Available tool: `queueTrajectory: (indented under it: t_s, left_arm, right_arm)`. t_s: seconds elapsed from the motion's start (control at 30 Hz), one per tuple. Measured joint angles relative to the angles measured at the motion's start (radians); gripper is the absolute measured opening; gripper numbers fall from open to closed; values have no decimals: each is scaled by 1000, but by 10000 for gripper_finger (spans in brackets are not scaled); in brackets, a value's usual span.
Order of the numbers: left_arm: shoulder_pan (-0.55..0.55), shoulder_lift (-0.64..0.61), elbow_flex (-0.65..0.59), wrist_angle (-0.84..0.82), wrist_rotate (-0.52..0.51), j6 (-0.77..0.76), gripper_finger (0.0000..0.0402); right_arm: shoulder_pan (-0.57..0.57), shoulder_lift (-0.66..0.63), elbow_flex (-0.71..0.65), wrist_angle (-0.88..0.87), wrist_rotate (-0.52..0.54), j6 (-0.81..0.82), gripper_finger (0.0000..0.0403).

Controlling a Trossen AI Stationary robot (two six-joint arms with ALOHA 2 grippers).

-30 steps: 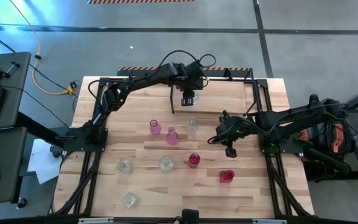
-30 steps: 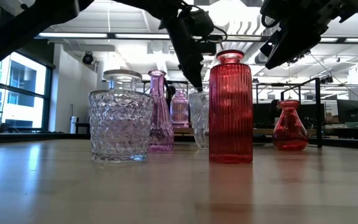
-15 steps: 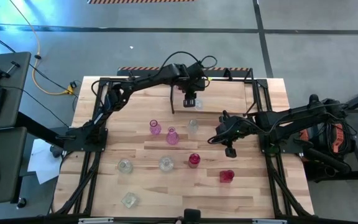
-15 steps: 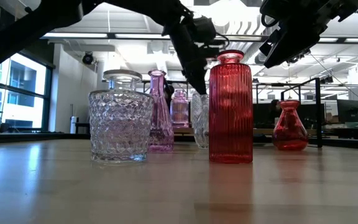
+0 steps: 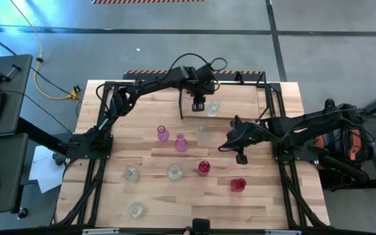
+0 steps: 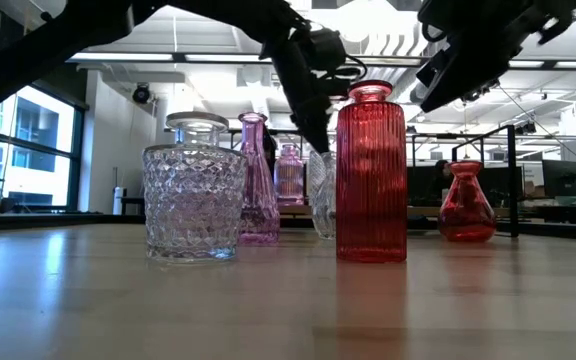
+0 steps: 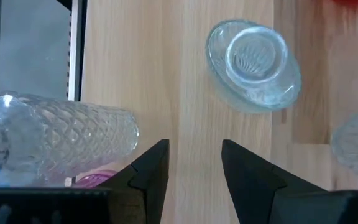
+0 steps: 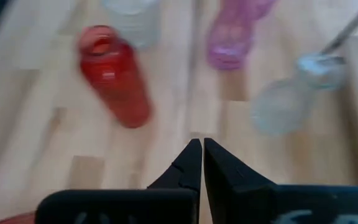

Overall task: Sort vases onto shelf
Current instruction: Align the transparent vase with the other transparent vase on the shelf

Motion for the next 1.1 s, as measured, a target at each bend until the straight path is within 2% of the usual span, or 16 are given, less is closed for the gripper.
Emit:
queueTrajectory:
  t_s: [0.13,0.33,0.4,0.5,0.63,0.73,0.83,1.1]
  left_arm:
    - [-3,-44,0,14,5,-10,140]
    - [-8,-189,0,124,2,-21,140]
    - [-7,-246,0,150,-7,-26,140]
    - [4,-337,2,140,-7,-52,140]
    - [24,-440,-48,88,-10,-105,140]
    - [37,-517,-158,62,-11,-137,140]
    - [48,-603,-340,112,-11,-150,140]
    - [55,-904,-908,523,-9,-206,140]
  right_arm:
    - [-34,0,0,41,128,-25,0]
    - [-105,0,0,93,155,-17,0]
    - [-122,0,0,94,204,-7,0]
    - [-146,2,0,93,302,32,0]
    - [-175,26,0,96,339,54,0]
    - [-207,65,0,107,326,55,0]
    - [-244,110,0,104,293,55,0]
    - [-296,157,0,141,188,64,0]
